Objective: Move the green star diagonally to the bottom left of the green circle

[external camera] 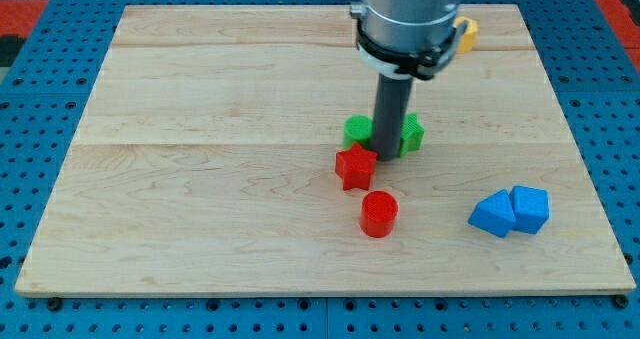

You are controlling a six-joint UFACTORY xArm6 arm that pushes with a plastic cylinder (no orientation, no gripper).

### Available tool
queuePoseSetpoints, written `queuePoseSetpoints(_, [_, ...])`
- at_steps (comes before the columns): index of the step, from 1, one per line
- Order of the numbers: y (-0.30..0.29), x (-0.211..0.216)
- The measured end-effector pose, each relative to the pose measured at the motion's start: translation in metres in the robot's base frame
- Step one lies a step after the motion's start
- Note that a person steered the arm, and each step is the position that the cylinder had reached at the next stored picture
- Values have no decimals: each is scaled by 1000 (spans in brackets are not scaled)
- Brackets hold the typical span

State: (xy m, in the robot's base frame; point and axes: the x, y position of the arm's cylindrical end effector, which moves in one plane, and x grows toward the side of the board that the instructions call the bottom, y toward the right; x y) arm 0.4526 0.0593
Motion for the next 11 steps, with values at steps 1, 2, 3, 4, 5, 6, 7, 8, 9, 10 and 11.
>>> queuePoseSetpoints(1, [-13,-23])
queuePoseSetpoints(2, [-13,0])
queuePoseSetpoints(3, [6,19])
queuePoseSetpoints(4, [59,20])
queuePoseSetpoints(5, [101,20])
queuePoseSetpoints(6, [82,0])
queuePoseSetpoints(7, [63,-21])
queuePoseSetpoints(8, [15,-21])
queuePoseSetpoints(9, [-23,-21])
queuePoseSetpoints(10, [-56,-20])
queuePoseSetpoints(11, [-151,-27])
